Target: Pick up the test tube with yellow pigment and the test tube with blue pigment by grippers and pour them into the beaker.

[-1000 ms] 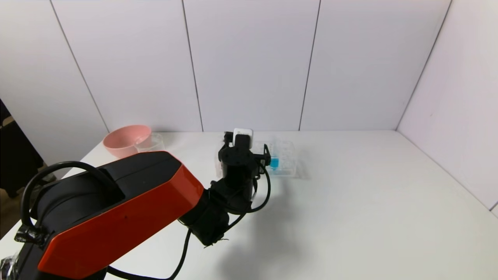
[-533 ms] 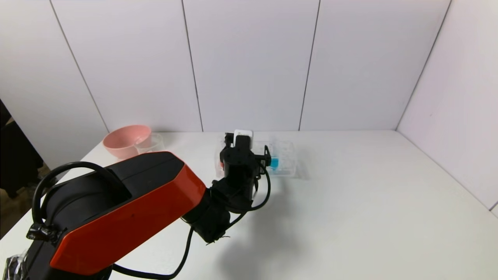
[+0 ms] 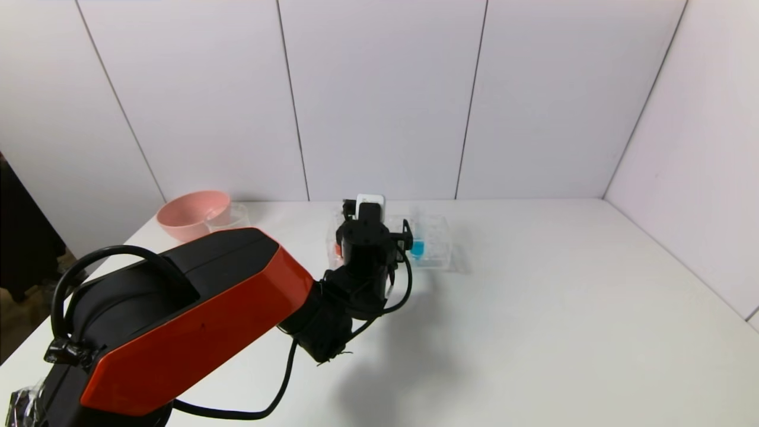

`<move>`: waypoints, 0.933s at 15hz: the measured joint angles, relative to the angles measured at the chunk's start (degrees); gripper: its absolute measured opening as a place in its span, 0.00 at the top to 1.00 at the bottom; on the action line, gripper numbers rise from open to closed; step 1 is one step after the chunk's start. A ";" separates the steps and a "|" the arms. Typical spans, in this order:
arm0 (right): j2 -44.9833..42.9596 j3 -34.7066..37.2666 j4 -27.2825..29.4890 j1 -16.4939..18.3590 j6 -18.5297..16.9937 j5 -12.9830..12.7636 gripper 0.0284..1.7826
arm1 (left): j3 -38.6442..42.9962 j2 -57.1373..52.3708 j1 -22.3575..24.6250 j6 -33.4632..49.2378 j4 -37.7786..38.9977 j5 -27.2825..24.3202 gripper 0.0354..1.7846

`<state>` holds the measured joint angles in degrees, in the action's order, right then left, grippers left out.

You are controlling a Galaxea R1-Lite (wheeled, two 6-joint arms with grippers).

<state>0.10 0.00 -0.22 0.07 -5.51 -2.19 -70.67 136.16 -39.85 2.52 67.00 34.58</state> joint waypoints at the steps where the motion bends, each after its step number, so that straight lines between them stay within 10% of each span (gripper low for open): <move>1: 0.00 0.00 0.00 0.00 0.00 0.00 0.04 | -0.02 0.04 0.09 0.00 0.00 0.02 0.04; 10: 0.00 0.00 0.00 0.00 0.00 0.02 0.04 | 0.17 -0.18 0.02 0.06 -0.09 -0.11 0.74; 14: 0.00 0.00 0.00 0.00 0.00 0.00 0.04 | 0.59 -1.54 -0.02 0.06 -1.57 -0.07 0.77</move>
<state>0.10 0.00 -0.22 0.07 -5.51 -2.19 -70.08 134.62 -39.88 2.58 65.43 34.51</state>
